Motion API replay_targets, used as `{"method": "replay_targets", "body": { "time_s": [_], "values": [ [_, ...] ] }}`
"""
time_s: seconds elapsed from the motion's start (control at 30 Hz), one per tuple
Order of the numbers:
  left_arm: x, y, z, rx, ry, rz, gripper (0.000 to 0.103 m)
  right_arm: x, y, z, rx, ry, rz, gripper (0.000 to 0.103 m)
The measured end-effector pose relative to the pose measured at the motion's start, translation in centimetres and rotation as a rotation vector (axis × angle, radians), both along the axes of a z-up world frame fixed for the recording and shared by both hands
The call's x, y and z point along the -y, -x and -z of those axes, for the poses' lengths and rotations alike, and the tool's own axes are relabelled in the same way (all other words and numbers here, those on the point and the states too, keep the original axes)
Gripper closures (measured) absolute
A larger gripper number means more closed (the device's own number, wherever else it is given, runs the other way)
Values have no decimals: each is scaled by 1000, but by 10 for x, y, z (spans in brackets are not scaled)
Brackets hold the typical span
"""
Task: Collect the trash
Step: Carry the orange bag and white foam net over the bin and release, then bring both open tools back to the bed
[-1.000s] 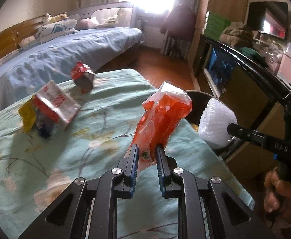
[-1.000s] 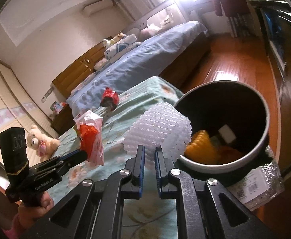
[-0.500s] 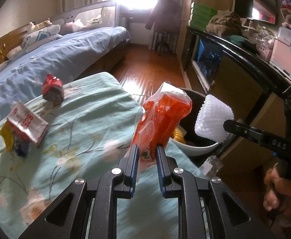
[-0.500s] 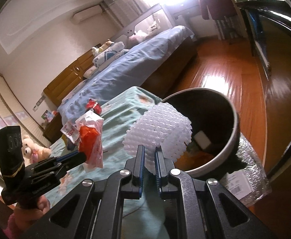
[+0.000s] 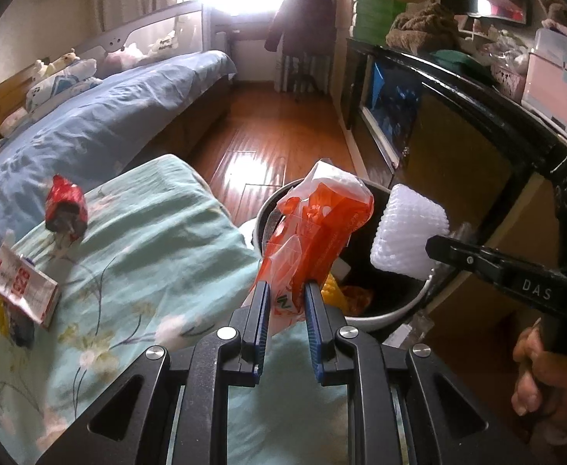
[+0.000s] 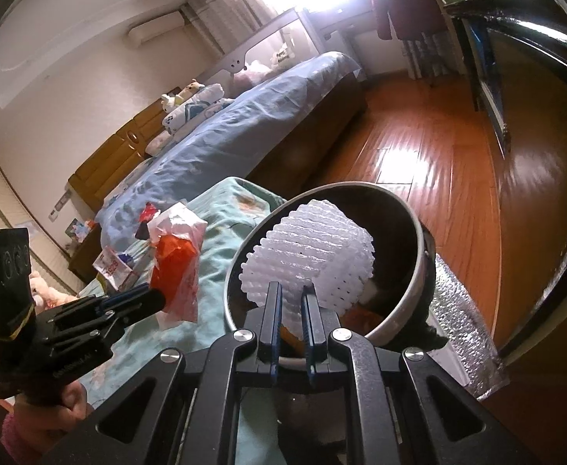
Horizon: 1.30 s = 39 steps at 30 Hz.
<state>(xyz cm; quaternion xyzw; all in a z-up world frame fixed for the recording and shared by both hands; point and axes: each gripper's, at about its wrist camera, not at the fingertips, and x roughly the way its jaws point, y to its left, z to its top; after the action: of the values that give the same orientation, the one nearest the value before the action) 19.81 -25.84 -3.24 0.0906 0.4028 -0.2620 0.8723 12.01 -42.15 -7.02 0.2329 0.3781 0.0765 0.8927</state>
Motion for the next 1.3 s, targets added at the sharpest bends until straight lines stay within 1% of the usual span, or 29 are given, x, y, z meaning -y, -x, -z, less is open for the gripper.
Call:
{"method": "replay_targets", "body": {
  "time_s": [0.2, 0.57, 0.6, 0.67, 0.7, 0.73, 0.77, 0.8, 0.83, 0.87, 0.9, 0.93, 1.07, 1.13, 1.2, 1.3],
  "values": [
    [16, -11, 3, -11, -19, 13, 85, 5, -10, 4, -9, -3, 6, 93],
    [33, -30, 4, -31, -17, 26, 83, 14, -24, 11, -32, -13, 21, 93],
    [34, -31, 4, -33, -13, 26, 83, 14, -25, 11, -35, -13, 23, 93],
    [35, -30, 3, -32, -4, 28, 82, 13, -28, 12, -42, -14, 23, 89],
    [35, -31, 2, -32, -1, 29, 82, 13, -29, 13, -47, -12, 24, 89],
    [35, -30, 2, -30, 3, 29, 79, 13, -30, 13, -54, -12, 25, 88],
    [33, -29, 1, -26, 9, 27, 74, 14, -31, 14, -59, -14, 24, 87],
    [32, -28, 0, -21, 15, 25, 71, 14, -32, 14, -63, -18, 22, 84],
    [30, -26, -1, -14, 20, 21, 64, 14, -31, 14, -64, -17, 24, 76],
    [27, -25, 0, -8, 23, 15, 61, 13, -30, 13, -62, -14, 27, 71],
    [23, -22, 0, -6, 27, 9, 61, 12, -29, 13, -59, -15, 27, 61],
    [20, -21, 1, -9, 34, 2, 61, 11, -28, 13, -58, -17, 26, 54],
    [-3, -13, 6, -27, 69, -38, 58, 3, -25, 13, -62, -12, 22, 51],
    [-15, -7, 8, -31, 83, -64, 56, -3, -22, 13, -59, -8, 17, 43],
    [-30, -2, 10, -34, 99, -93, 55, -9, -21, 11, -52, -2, 9, 37],
    [-52, 6, 12, -37, 127, -135, 54, -23, -19, 5, -35, 0, -17, 32]
  ]
}}
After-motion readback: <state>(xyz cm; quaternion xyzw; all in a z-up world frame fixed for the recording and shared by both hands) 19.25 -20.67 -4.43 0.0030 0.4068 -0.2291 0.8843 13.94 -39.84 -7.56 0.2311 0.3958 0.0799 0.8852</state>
